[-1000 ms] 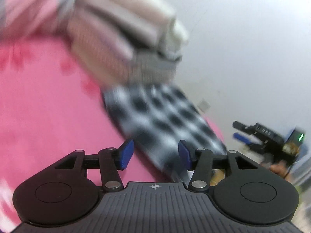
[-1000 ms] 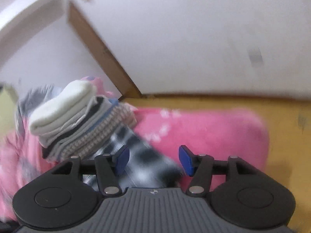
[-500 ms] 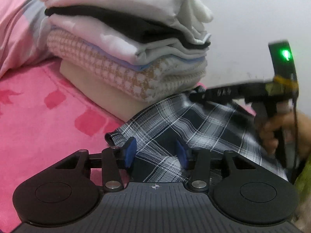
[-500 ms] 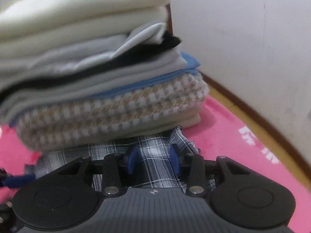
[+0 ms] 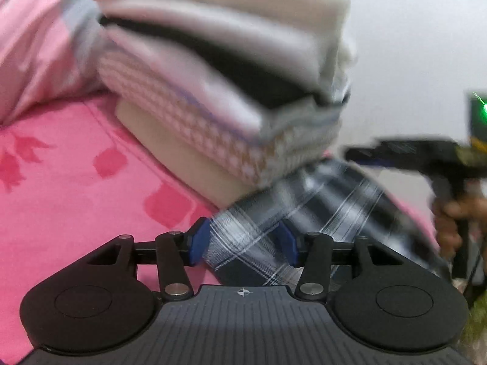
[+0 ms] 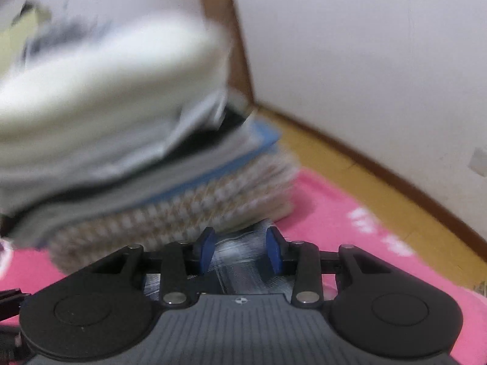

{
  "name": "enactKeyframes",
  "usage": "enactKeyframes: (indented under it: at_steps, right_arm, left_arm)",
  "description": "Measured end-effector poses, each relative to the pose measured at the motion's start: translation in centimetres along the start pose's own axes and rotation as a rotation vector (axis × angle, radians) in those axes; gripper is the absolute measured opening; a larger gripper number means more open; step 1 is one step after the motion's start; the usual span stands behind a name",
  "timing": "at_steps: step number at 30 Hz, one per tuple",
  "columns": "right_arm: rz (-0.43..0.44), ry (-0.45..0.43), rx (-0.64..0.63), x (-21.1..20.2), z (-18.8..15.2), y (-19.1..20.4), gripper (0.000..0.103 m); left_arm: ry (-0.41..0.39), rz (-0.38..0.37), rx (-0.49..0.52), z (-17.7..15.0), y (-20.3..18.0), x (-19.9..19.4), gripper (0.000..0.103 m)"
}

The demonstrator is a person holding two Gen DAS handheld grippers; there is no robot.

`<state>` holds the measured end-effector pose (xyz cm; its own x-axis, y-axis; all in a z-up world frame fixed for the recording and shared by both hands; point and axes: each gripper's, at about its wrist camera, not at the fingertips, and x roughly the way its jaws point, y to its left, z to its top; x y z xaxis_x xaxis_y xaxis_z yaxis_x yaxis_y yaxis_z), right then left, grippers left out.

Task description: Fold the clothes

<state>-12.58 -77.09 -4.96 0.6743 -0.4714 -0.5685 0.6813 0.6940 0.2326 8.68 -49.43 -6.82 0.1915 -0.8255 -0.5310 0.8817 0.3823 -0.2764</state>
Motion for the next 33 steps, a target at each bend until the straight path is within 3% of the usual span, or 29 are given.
enactKeyframes:
  at_steps: [4, 7, 9, 10, 13, 15, 20, 23, 24, 25, 28, 31, 33]
  right_arm:
    - [0.016, -0.101, 0.070, -8.4, -3.4, -2.2, 0.040]
    - [0.019, -0.077, 0.073, -10.7, -7.0, -2.4, 0.040]
    - [0.007, -0.020, 0.111, -9.7, -9.3, -3.0, 0.040]
    - [-0.001, 0.007, 0.141, -9.0, -10.2, -3.4, 0.039]
    - [0.000, -0.020, 0.254, -9.4, -10.0, -3.6, 0.040]
    - [0.063, -0.098, 0.269, -13.6, -9.0, -1.9, 0.041]
    - [0.221, -0.293, 0.306, -23.9, -6.6, 2.1, 0.042]
    - [0.318, -0.411, 0.323, -30.1, -5.2, 4.6, 0.051]
    - [0.362, -0.450, 0.300, -32.5, -4.9, 5.8, 0.053]
    - [0.385, -0.457, 0.283, -34.1, -5.2, 6.8, 0.058]
    - [0.457, -0.478, 0.234, -38.9, -6.3, 9.6, 0.070]
    - [0.521, -0.494, 0.186, -43.5, -7.5, 12.4, 0.081]
    - [0.474, -0.450, 0.174, -44.6, -9.4, 13.4, 0.090]
  left_arm:
    - [0.016, -0.091, 0.133, -1.7, -2.6, -2.9, 0.056]
    - [0.075, -0.152, 0.264, -4.1, -5.7, -3.7, 0.061]
    - [0.121, -0.102, 0.326, -5.9, -7.4, -3.0, 0.062]
    - [0.123, -0.084, 0.306, -6.0, -7.5, -2.9, 0.063]
    - [0.147, -0.047, 0.194, -4.7, -6.6, -4.1, 0.063]
    - [0.104, -0.017, 0.159, -3.4, -5.3, -7.1, 0.063]
    - [-0.080, 0.056, 0.182, -0.3, -3.3, -18.0, 0.070]
    - [-0.171, 0.050, 0.198, 0.6, -3.7, -25.2, 0.084]
    - [-0.197, 0.045, 0.208, 0.6, -4.1, -27.6, 0.095]
    - [-0.221, 0.041, 0.223, 0.6, -4.6, -29.5, 0.102]
    - [-0.278, -0.002, 0.280, -0.6, -6.7, -34.2, 0.103]
    - [-0.279, -0.058, 0.271, -2.6, -8.9, -36.5, 0.103]
    - [-0.251, -0.075, 0.245, -4.1, -9.6, -36.5, 0.103]
